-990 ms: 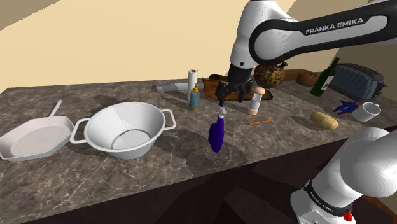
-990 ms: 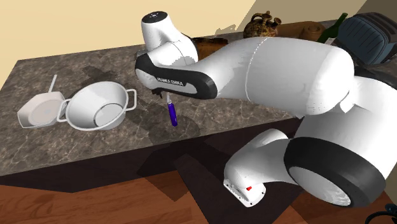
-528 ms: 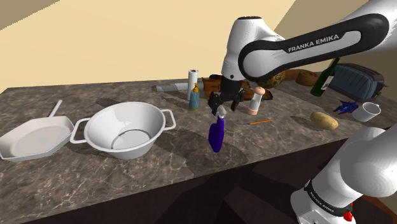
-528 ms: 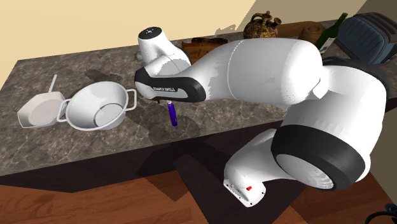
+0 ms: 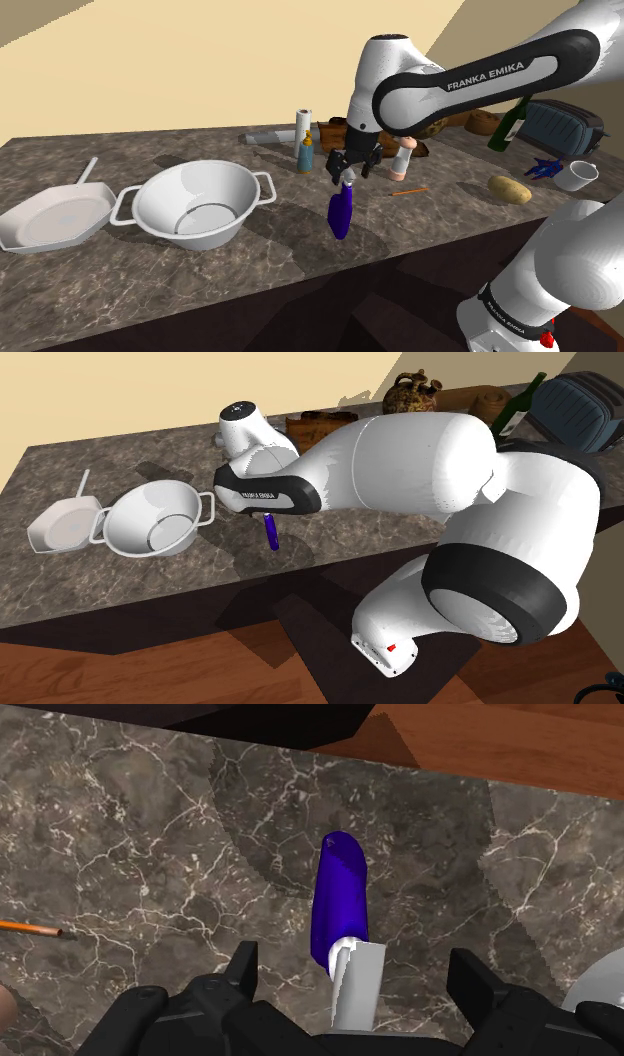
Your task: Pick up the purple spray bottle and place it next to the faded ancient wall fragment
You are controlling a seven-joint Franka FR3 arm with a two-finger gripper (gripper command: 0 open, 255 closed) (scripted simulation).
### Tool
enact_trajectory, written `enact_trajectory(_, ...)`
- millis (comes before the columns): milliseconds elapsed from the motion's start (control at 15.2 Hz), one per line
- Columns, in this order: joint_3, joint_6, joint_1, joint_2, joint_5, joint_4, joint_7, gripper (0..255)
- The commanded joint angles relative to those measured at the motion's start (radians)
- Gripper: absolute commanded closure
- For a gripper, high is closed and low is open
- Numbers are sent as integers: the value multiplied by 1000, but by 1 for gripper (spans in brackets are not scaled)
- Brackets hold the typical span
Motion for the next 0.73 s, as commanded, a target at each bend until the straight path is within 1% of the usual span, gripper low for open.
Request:
enact_trajectory(0,0,0,0,0,0,0,0,0)
enact_trajectory(66,0,0,0,0,0,0,0,0)
enact_trajectory(132,0,0,0,0,0,0,0,255)
enact_trajectory(660,0,0,0,0,0,0,0,255)
